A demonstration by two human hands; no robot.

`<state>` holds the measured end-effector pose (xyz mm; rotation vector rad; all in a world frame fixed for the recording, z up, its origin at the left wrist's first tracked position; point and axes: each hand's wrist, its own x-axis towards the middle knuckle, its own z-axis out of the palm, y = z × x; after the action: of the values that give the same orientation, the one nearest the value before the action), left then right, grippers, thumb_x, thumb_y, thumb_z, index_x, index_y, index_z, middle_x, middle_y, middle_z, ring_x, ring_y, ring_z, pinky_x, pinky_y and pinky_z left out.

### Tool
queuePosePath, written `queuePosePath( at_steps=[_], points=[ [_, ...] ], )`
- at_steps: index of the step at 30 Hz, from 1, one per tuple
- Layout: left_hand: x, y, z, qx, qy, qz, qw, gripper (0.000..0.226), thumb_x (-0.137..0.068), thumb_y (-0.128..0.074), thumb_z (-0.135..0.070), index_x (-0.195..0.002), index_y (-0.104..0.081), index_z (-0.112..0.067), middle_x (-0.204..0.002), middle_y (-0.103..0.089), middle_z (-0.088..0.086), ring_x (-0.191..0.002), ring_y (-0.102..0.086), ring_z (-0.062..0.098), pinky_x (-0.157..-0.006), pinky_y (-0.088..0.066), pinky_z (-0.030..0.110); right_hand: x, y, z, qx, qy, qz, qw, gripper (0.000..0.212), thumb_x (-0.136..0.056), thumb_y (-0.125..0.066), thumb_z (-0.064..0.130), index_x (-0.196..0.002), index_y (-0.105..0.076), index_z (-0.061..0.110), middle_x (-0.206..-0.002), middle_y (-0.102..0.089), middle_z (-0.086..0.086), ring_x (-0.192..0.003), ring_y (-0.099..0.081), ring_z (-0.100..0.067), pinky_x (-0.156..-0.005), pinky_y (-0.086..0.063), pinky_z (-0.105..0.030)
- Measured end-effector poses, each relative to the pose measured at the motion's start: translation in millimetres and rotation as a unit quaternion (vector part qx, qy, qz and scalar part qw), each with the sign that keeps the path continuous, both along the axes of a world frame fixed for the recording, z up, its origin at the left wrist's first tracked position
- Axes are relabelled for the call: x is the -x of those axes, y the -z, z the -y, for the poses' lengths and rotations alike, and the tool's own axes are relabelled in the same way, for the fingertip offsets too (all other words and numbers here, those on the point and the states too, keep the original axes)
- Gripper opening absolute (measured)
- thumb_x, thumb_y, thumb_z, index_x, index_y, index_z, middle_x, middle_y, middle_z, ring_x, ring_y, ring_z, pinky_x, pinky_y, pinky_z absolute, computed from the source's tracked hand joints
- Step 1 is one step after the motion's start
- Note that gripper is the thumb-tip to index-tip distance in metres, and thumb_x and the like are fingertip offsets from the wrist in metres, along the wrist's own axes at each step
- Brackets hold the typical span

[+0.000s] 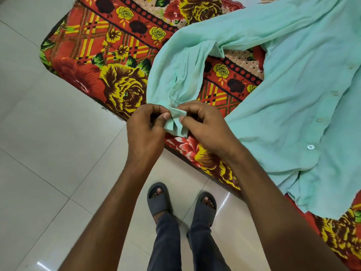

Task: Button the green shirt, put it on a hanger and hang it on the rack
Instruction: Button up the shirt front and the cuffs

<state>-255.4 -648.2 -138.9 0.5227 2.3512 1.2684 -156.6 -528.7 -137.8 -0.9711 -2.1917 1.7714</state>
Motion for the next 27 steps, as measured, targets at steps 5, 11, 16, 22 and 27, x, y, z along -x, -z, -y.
queuePosePath(
  at_steps=[5,11,16,22,27],
  points=[
    [0.3,-0.9,-0.6,-0.011,0.026,-0.060,0.998,0.011,-0.093,-0.064,-0.005,-0.098,-0.071,-0.011,-0.088,-0.068,-0.004,-0.076,-0.059,0.007,-0.070,-0.048,0.021,-3.0,-4.0,-20.3,0.121,-0.038,0.014,0.992,0.040,-0.092,-0.049,-0.001,-0.109,-0.081,0.016,-0.118,-0.076,0.004,-0.118,-0.067,-0.007,-0.105,-0.052,-0.026],
    [-3.8,-3.6,-2.5,-0.020,0.029,-0.056,0.998,0.011,-0.093,-0.066,-0.006,-0.098,-0.074,-0.012,-0.087,-0.071,-0.003,-0.078,-0.065,0.005,-0.070,-0.052,0.014,1.8,1.4,-7.8,-0.025,0.004,0.012,1.000,0.011,-0.090,-0.076,0.010,-0.100,-0.082,0.012,-0.091,-0.078,0.005,-0.087,-0.073,-0.002,-0.076,-0.056,-0.014],
    [-1.9,-6.2,-0.2,-0.065,-0.006,0.020,0.998,0.019,-0.099,-0.064,-0.020,-0.099,-0.078,-0.006,-0.086,-0.076,0.006,-0.079,-0.072,0.017,-0.077,-0.061,0.034,5.5,1.9,4.7,-0.060,0.066,0.019,0.996,0.005,-0.088,-0.080,0.017,-0.092,-0.082,0.016,-0.084,-0.076,0.011,-0.078,-0.070,0.002,-0.068,-0.051,-0.008],
    [-0.3,-7.5,0.3,-0.056,-0.017,0.023,0.998,0.015,-0.091,-0.076,-0.021,-0.100,-0.080,-0.011,-0.086,-0.078,-0.002,-0.079,-0.075,0.010,-0.076,-0.063,0.029,9.0,-0.5,8.2,-0.037,0.092,0.037,0.994,0.004,-0.087,-0.079,0.019,-0.087,-0.081,0.016,-0.080,-0.077,0.009,-0.078,-0.072,-0.001,-0.069,-0.057,-0.015],
    [1.5,0.5,-0.2,-0.035,0.006,-0.016,0.999,0.009,-0.093,-0.071,-0.012,-0.098,-0.076,-0.007,-0.084,-0.073,-0.002,-0.074,-0.067,0.006,-0.072,-0.059,0.029,12.4,-8.5,-1.3,0.020,0.071,0.062,0.995,0.009,-0.085,-0.076,0.013,-0.077,-0.080,0.015,-0.073,-0.075,0.007,-0.071,-0.068,0.002,-0.062,-0.050,-0.012]
  ],
)
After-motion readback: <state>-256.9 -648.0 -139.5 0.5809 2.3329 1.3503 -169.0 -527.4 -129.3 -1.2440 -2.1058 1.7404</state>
